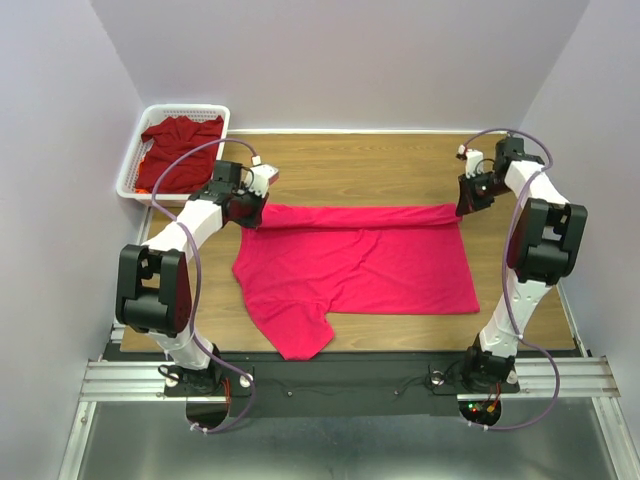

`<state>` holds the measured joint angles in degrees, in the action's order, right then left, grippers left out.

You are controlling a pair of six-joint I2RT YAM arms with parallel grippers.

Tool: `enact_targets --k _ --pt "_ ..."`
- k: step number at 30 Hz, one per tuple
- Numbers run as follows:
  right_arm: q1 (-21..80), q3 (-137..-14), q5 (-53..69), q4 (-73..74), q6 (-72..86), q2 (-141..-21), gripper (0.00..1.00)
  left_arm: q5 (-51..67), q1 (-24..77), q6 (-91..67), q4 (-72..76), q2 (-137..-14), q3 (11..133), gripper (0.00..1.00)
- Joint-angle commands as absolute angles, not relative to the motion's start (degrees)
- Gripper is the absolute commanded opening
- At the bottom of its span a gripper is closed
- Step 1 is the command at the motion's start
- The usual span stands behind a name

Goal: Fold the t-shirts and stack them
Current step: Fold the tshirt

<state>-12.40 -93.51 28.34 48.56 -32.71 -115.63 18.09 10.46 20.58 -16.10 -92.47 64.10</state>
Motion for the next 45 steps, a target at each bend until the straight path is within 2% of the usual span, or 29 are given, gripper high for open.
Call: enact_targets --k 1,2,5,6,7,9,12,16,24,45 --pt "-13.1 -92.9 27.6 49.04 -34.8 -115.92 0.01 17.14 11.51 24.25 -16.79 -92.45 62.58 0.0" --pt "-13.1 -92.73 26.81 49.04 -34.98 -116.36 0.02 16.96 12.12 24.95 -17.48 -92.81 62.4 0.0" --pt "-13.1 -92.81 25.49 49.39 -35.42 -117.16 0.17 18.19 12.3 27.68 -21.16 -94.74 63.89 0.15" --pt "-13.18 -92.81 25.31 49.48 -35.51 -116.98 0.34 19.93 12.3 29.6 -22.57 -95.44 64.59 0.34" --pt "-13.1 -92.9 25.31 49.83 -35.51 -116.29 0.41 20.82 12.22 30.14 -23.89 -95.62 65.21 0.43" --pt "-13.1 -93.42 25.49 50.1 -35.07 -115.4 0.53 22.4 12.04 30.06 -25.22 -95.45 66.96 0.55" --pt "-13.1 -96.75 26.71 50.8 -32.88 -114.35 0.57 23.37 11.95 27.96 -25.14 -95.27 70.03 0.56" --pt "-12.92 -100.01 29.7 52.03 -30.15 -115.4 0.56 24.78 11.95 25.05 -24.79 -98.52 75.22 0.56" --pt "-10.72 -101.25 30.85 52.74 -28.3 -119.53 0.38 21.72 11.6 21.45 -23.99 -106.25 82.44 0.52" --pt "-10.28 -96.07 24.17 52.91 -32.08 -121.91 0.33 15.29 9.49 22.32 -23.47 -110.39 82.62 0.52"
